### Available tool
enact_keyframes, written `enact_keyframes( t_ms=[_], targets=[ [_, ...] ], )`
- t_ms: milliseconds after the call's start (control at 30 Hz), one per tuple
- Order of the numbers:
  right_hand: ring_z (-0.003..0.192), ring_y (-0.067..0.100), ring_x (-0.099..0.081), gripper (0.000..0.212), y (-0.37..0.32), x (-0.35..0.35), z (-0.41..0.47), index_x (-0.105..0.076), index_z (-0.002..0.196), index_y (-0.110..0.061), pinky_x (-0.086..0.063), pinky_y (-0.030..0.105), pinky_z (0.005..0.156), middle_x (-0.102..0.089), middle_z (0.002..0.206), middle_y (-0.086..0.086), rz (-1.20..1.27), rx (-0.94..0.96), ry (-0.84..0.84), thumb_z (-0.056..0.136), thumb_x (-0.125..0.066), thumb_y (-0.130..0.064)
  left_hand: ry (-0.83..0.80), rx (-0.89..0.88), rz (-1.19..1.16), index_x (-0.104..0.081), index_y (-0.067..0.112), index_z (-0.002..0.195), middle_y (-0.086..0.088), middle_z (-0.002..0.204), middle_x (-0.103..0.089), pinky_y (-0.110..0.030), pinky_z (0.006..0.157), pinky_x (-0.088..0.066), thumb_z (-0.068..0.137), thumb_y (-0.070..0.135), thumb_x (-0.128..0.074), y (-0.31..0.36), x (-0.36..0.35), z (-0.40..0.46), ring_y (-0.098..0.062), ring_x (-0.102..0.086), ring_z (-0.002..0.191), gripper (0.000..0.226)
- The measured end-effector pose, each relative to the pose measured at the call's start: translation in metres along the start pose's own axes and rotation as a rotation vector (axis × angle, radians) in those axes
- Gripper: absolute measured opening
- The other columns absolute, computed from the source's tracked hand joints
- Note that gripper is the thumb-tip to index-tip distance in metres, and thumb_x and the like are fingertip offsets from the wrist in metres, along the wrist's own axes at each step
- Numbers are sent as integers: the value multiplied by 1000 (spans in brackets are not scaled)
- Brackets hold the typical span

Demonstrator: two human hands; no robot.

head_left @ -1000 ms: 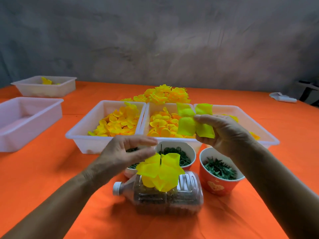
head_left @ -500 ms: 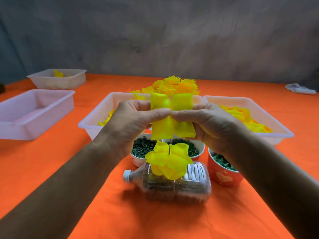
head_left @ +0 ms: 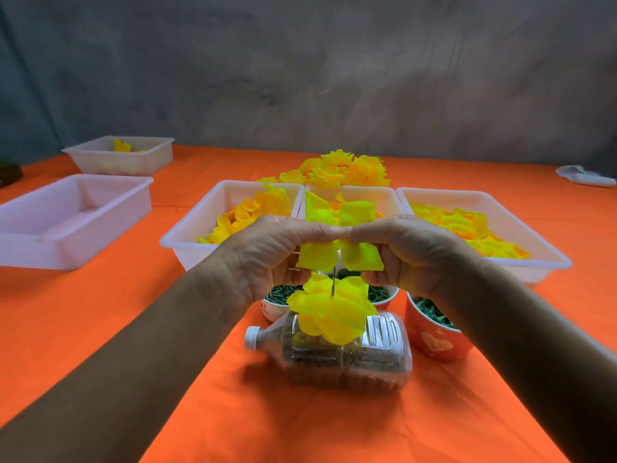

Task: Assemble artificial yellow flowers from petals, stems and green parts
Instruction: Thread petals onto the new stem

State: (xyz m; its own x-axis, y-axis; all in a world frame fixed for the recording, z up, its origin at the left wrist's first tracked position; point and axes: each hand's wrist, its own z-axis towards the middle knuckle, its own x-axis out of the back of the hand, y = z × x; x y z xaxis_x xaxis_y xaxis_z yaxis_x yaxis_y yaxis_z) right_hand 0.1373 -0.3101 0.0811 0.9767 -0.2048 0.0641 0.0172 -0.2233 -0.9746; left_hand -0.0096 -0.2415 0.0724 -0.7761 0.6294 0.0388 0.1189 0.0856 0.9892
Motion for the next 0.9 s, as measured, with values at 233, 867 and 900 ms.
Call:
enact_keyframes(
  t_ms=[233,867,900],
  targets=[
    [62,15,-60,5,5,-4,4,-61,85,-13,-40,26,57,-64,70,2,-13,-61,15,82,-64,-14,24,87,-52,-61,17,82,2,64,-68,-22,49,-41,76,15,-71,-12,0,7,-10,-62,54,12],
    [51,9,-62,8,9,-4,7,-61,87,-16,-43,19,48,-67,63,-3,28,-137,-40,81,-64,-14,-88,94,-187,-64,10,81,1,57,-68,-18,41,-47,83,9,-64,-21,6,9,-9,-64,46,2],
    [51,9,-62,9,9,-4,6,-61,89,-16,-43,19,48,-67,63,-3,27,-134,-45,81,-64,-14,-99,93,-187,-65,10,80,1,57,-68,-18,41,-47,83,9,-64,-21,6,9,-9,-64,47,3]
  ],
)
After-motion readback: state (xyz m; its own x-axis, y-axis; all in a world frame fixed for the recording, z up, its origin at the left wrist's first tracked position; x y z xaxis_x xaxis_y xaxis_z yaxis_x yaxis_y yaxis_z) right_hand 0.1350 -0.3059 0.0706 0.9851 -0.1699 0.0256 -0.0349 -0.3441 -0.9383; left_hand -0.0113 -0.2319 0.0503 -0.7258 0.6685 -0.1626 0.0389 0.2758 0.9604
